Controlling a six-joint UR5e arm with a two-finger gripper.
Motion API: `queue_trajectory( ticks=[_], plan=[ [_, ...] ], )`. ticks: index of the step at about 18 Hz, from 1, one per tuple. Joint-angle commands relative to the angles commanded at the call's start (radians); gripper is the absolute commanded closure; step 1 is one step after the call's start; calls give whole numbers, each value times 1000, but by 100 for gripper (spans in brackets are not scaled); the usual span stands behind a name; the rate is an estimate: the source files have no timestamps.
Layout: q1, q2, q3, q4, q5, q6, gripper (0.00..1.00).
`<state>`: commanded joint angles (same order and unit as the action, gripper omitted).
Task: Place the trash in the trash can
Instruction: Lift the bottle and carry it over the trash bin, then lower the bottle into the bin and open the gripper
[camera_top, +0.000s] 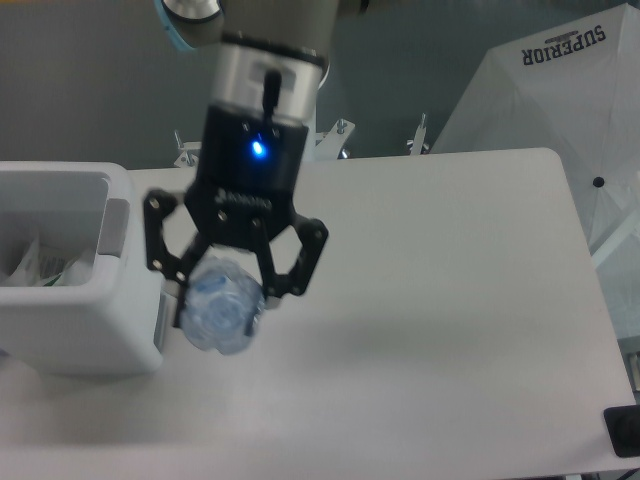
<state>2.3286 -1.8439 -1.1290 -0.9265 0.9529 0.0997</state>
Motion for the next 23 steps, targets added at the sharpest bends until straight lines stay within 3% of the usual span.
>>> queue_trajectory(
  ticks=[6, 13, 23],
  plan=[
    [-78, 44, -41, 2, -51, 0, 39],
    [-166, 109, -182, 51, -51, 3, 37],
    [-227, 124, -302, 63, -37, 104, 32]
  ],
)
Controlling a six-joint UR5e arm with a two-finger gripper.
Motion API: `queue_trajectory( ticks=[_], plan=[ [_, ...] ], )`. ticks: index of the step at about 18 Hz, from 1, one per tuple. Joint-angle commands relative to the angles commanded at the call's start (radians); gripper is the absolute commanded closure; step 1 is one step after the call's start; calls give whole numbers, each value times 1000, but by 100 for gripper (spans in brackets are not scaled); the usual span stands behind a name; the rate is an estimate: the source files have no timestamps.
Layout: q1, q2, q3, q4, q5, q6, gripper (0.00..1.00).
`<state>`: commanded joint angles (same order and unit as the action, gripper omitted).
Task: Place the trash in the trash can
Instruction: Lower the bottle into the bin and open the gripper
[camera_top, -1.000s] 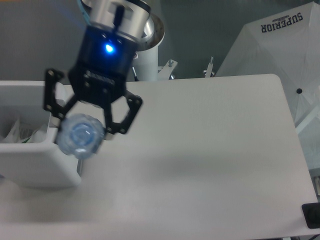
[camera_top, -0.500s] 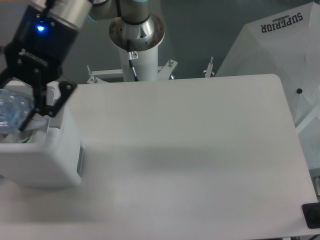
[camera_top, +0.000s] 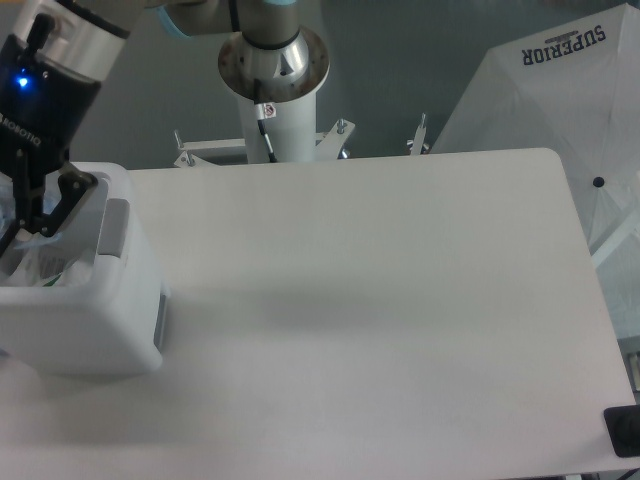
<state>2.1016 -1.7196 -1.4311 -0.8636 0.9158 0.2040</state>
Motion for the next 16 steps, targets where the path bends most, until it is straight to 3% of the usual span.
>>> queue_trajectory(
  ticks=[2, 4, 7, 11, 13, 16],
  plan=[
    [-5, 0, -9, 0, 0, 15, 27],
    [-5, 2, -12, 0, 0, 20, 16],
    [-5, 9, -23, 2, 0, 20, 15],
    [-3, 22, -32, -2, 2, 20, 0],
    [-2, 22, -38, -3, 9, 20, 0],
    [38, 20, -57, -2, 107, 22, 0]
  ],
)
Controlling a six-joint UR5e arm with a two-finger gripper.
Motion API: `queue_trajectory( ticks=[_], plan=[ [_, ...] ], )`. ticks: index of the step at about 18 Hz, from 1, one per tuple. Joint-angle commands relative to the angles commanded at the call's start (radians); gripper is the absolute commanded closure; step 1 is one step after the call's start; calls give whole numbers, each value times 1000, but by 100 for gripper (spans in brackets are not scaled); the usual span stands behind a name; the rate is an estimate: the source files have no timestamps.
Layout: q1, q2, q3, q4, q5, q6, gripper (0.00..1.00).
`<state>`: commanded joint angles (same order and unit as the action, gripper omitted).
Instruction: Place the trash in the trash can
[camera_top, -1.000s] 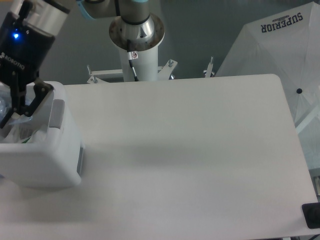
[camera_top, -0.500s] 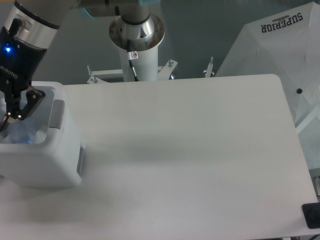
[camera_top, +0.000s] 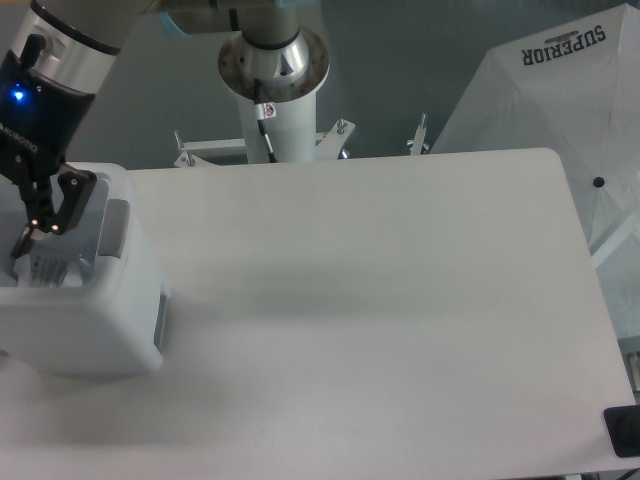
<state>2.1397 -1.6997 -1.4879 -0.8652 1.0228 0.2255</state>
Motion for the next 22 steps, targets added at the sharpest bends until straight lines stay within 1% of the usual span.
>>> queue_trajectory(
  ticks=[3, 5, 7, 9, 11, 12, 15, 19, 22],
  plan=[
    [92, 0, -32, -2, 51, 5, 0],
    [167, 0, -66, -3, 56, 59, 0],
    [225, 0, -89, -5, 57, 124, 0],
    [284, -5, -98, -5, 57, 149, 0],
    [319, -20, -100, -6, 62, 187, 0],
    [338, -40, -100, -8, 81, 213, 0],
    [355, -69, -100, -9, 228, 296, 0],
    [365, -123, -132, -17, 411, 516, 0],
    [368, -138, -163, -20, 462, 624, 0]
  ],
)
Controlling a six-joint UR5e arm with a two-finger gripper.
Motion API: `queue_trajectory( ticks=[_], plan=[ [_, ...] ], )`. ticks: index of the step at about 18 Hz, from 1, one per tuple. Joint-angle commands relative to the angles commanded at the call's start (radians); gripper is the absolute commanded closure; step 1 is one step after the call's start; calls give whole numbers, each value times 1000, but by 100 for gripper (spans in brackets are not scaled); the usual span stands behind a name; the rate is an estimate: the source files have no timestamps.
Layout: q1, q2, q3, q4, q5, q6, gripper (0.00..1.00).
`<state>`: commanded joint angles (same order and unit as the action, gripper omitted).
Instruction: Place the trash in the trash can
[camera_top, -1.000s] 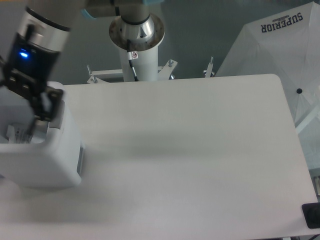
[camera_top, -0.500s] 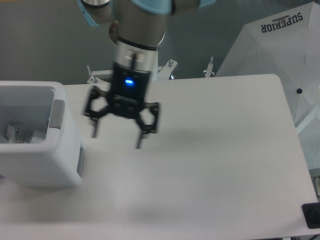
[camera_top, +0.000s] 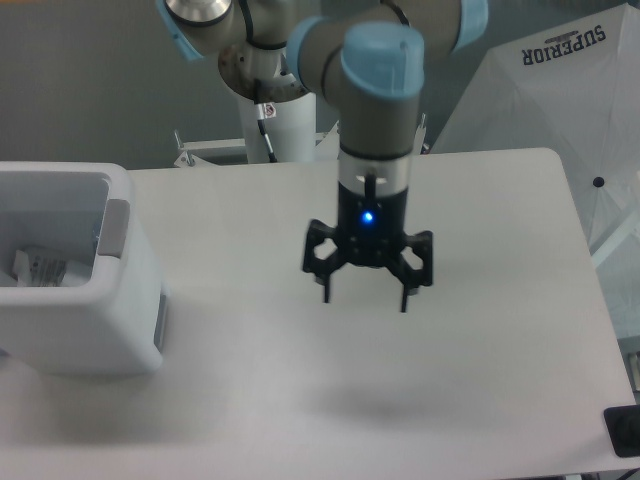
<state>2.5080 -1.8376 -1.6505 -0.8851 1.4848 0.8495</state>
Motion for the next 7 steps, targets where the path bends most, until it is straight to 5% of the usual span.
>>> queue_trajectory(
  ticks=[7],
  plan=[
    [25, -32, 14, -93, 106, 178, 0]
  ],
)
